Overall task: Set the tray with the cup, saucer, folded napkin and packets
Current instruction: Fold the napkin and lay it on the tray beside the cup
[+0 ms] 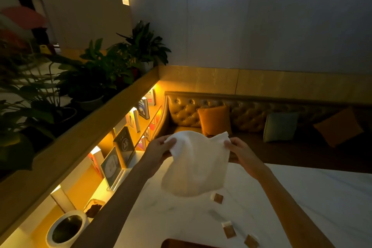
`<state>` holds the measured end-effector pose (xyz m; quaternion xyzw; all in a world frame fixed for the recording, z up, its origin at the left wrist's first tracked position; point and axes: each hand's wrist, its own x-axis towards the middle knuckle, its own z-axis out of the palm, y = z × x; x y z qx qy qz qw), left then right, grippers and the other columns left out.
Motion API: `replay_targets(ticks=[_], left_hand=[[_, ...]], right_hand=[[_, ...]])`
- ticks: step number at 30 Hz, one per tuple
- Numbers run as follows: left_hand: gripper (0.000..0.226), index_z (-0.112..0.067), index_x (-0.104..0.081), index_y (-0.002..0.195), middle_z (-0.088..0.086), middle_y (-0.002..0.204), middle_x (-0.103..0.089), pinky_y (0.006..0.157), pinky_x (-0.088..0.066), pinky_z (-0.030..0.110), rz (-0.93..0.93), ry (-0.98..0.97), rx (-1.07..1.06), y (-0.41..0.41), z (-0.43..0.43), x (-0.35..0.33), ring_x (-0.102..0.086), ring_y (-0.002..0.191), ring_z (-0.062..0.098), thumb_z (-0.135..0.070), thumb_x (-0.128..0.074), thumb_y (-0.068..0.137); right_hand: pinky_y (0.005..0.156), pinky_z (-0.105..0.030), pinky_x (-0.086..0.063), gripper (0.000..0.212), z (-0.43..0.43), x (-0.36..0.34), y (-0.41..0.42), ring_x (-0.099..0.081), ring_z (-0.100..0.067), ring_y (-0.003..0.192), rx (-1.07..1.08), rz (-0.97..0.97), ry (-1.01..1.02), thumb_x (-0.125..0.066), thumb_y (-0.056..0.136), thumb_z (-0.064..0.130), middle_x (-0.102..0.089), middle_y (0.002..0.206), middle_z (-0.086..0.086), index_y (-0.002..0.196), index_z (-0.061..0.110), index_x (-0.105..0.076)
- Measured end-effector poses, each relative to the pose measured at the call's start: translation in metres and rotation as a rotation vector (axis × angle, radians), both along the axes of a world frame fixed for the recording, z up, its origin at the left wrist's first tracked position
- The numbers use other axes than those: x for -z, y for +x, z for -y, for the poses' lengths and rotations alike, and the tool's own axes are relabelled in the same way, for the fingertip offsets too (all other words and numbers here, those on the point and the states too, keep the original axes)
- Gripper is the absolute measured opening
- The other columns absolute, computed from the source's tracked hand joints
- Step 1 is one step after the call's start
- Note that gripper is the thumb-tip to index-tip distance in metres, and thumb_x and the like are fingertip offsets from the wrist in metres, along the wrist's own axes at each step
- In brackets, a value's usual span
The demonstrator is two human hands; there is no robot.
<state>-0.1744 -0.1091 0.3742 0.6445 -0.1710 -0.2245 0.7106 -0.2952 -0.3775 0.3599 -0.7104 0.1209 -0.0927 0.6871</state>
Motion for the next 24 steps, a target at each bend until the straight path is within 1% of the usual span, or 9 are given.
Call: replay_targets(ticks=[2, 4, 8, 10, 12, 15, 19, 22, 24], left_hand=[[0.039, -0.005, -0.054, 0.131, 0.015, 0.121, -0.066, 0.092, -0.057, 0.042, 0.052, 0.087, 0.031, -0.008, 0.008, -0.009, -0.068, 0.107, 0.029, -0.018, -0.058, 0.094], [0.041, -0.004, -0.051, 0.134, 0.018, 0.126, -0.061, 0.099, -0.053, 0.048, 0.085, 0.198, 0.019, -0.011, 0.017, -0.018, -0.064, 0.112, 0.032, -0.016, -0.056, 0.096], [0.036, -0.005, -0.058, 0.128, 0.015, 0.124, -0.061, 0.096, -0.054, 0.042, 0.152, 0.38, -0.069, -0.012, 0.034, -0.033, -0.061, 0.112, 0.029, -0.022, -0.056, 0.096], [0.033, -0.006, -0.062, 0.123, 0.012, 0.122, -0.064, 0.093, -0.054, 0.037, 0.197, 0.353, -0.101, -0.014, 0.041, -0.039, -0.062, 0.106, 0.024, -0.023, -0.057, 0.096], [0.028, -0.009, -0.065, 0.119, 0.009, 0.118, -0.067, 0.092, -0.055, 0.037, 0.231, 0.3, -0.114, -0.017, 0.048, -0.046, -0.064, 0.1, 0.02, -0.024, -0.057, 0.096], [0.028, -0.01, -0.064, 0.12, 0.009, 0.115, -0.067, 0.093, -0.056, 0.041, 0.255, 0.19, -0.054, -0.023, 0.058, -0.057, -0.066, 0.1, 0.019, -0.023, -0.054, 0.097], [0.026, -0.015, -0.063, 0.12, 0.005, 0.112, -0.069, 0.084, -0.057, 0.028, 0.306, 0.072, 0.04, -0.036, 0.062, -0.064, -0.066, 0.103, 0.015, -0.022, -0.047, 0.1], [0.023, -0.029, -0.063, 0.108, -0.005, 0.104, -0.068, 0.077, -0.054, 0.019, 0.343, 0.043, 0.03, -0.041, 0.055, -0.063, -0.066, 0.098, 0.008, -0.021, -0.043, 0.102], [0.024, -0.031, -0.063, 0.106, -0.004, 0.104, -0.069, 0.081, -0.055, 0.023, 0.341, 0.036, 0.017, -0.04, 0.047, -0.062, -0.066, 0.098, 0.009, -0.02, -0.042, 0.103]], right_hand=[[0.069, -0.033, -0.06, 0.04, -0.007, 0.006, -0.002, -0.072, -0.022, 0.094, 0.0, -0.026, -0.004, -0.064, 0.084, 0.039, -0.066, 0.111, -0.01, 0.114, 0.013, -0.056], [0.068, -0.034, -0.061, 0.036, -0.01, 0.01, -0.002, -0.072, -0.02, 0.091, 0.07, 0.019, -0.015, -0.065, 0.086, 0.035, -0.064, 0.112, -0.01, 0.113, 0.015, -0.055], [0.071, -0.038, -0.062, 0.033, -0.012, -0.003, 0.001, -0.07, -0.024, 0.091, 0.271, 0.128, -0.069, -0.065, 0.088, 0.031, -0.062, 0.111, -0.008, 0.116, 0.02, -0.05], [0.068, -0.034, -0.062, 0.026, -0.02, -0.015, 0.005, -0.069, -0.021, 0.089, 0.33, 0.174, -0.151, -0.064, 0.089, 0.031, -0.064, 0.107, -0.004, 0.111, 0.028, -0.05], [0.066, -0.03, -0.061, 0.014, -0.036, -0.025, 0.01, -0.069, -0.016, 0.084, 0.355, 0.25, -0.288, -0.06, 0.091, 0.035, -0.064, 0.098, 0.0, 0.101, 0.037, -0.05], [0.067, -0.029, -0.059, 0.008, -0.066, -0.033, 0.018, -0.066, -0.012, 0.08, 0.373, 0.332, -0.429, -0.058, 0.091, 0.04, -0.063, 0.089, 0.005, 0.096, 0.036, -0.054], [0.066, -0.017, -0.057, 0.011, -0.098, -0.034, 0.027, -0.065, -0.002, 0.079, 0.504, 0.458, -0.578, -0.06, 0.091, 0.037, -0.066, 0.088, 0.012, 0.1, 0.03, -0.059], [0.072, -0.022, -0.059, 0.027, -0.113, -0.028, 0.029, -0.066, -0.006, 0.082, 0.629, 0.532, -0.704, -0.058, 0.09, 0.039, -0.07, 0.097, 0.001, 0.104, 0.018, -0.065], [0.072, -0.024, -0.06, 0.041, -0.121, -0.025, 0.03, -0.068, -0.011, 0.083, 0.643, 0.615, -0.791, -0.052, 0.09, 0.049, -0.072, 0.098, -0.005, 0.104, 0.013, -0.066]])
